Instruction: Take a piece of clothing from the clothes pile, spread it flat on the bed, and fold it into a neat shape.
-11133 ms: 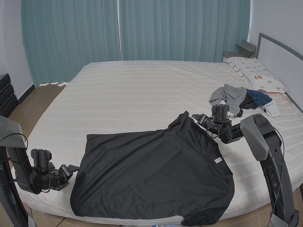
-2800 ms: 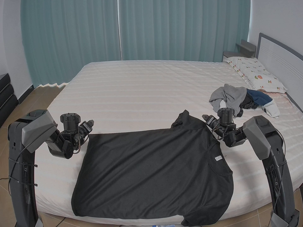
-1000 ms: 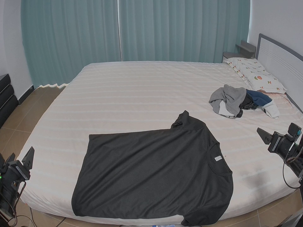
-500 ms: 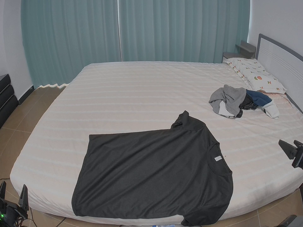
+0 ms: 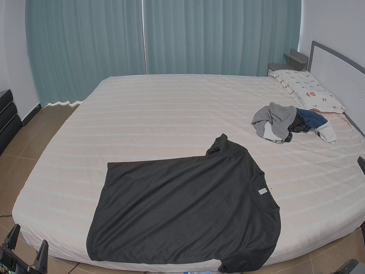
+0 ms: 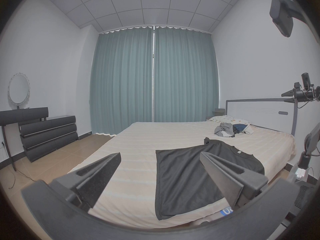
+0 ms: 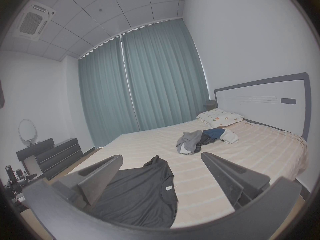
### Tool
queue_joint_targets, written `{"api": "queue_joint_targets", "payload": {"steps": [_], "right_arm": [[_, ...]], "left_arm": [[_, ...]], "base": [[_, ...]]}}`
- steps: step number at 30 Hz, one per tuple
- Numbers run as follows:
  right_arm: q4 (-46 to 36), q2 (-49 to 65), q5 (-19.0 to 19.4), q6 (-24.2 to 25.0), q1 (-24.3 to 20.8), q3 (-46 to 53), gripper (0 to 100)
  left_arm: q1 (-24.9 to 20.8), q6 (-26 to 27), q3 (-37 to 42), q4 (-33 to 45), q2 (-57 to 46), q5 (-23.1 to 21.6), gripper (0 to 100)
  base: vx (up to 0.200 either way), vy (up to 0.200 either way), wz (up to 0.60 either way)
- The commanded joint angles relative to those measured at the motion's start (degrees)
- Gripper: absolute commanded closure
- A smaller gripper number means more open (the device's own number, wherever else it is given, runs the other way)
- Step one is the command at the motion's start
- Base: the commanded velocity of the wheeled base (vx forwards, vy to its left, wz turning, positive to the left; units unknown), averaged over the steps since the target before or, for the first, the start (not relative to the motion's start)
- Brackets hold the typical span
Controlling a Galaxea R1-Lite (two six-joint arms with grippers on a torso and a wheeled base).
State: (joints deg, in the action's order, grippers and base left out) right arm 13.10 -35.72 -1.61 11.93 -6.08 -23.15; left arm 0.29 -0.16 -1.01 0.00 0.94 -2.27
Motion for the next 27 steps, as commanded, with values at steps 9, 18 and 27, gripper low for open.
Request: {"api": "queue_joint_targets", "payload": {"steps": [9, 18, 27], "right_arm": [[-0.3, 1.4, 1.4, 0.2, -0.1, -5.3, 0], [-0.6, 0.6, 2.9, 4.9, -0.3, -8.1, 0], [-1.1, -2.2, 3.8, 9.0, -3.0, -10.8, 0]], "left_arm": [[0.1, -0.1, 0.9, 0.0, -0.9, 0.0, 0], [0.1, -0.1, 0.9, 0.0, -0.9, 0.1, 0], [0.0, -0.1, 0.9, 0.0, -0.9, 0.0, 0]], "base": [[0.0, 0.0, 0.0], [0.0, 0.0, 0.0], [0.0, 0.0, 0.0]]}}
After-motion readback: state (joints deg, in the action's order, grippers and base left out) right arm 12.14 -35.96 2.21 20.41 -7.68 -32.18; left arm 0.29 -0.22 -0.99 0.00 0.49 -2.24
